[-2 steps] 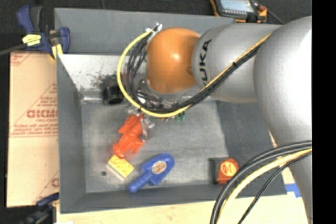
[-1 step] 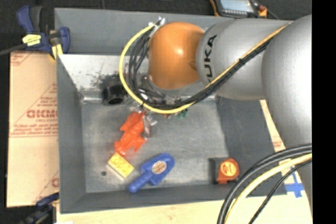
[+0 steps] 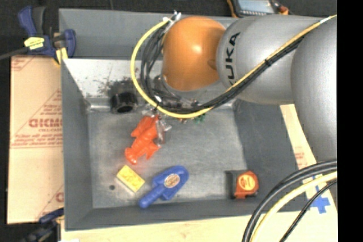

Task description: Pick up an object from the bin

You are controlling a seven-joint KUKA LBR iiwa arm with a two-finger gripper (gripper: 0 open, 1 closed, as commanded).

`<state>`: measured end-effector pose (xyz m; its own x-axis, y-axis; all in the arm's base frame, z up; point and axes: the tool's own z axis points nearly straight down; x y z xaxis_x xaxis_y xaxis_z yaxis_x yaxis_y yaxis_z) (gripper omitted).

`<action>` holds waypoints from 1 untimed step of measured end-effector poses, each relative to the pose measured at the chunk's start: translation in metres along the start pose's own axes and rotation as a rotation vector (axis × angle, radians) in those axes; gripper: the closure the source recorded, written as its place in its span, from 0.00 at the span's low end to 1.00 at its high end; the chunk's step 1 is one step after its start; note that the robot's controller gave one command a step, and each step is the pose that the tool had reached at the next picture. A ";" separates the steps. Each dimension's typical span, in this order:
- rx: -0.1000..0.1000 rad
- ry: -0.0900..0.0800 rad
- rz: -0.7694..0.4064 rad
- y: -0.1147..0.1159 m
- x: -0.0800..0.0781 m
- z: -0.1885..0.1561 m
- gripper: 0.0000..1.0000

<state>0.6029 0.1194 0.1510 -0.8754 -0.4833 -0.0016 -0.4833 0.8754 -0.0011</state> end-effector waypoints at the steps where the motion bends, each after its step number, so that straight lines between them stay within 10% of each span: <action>1: 0.001 -0.002 0.001 0.000 -0.001 -0.016 1.00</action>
Offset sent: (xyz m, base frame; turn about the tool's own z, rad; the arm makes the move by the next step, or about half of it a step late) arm 0.0001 -0.0001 0.0076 0.0000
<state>0.6035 0.1194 0.1668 -0.8758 -0.4826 -0.0038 -0.4826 0.8759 -0.0018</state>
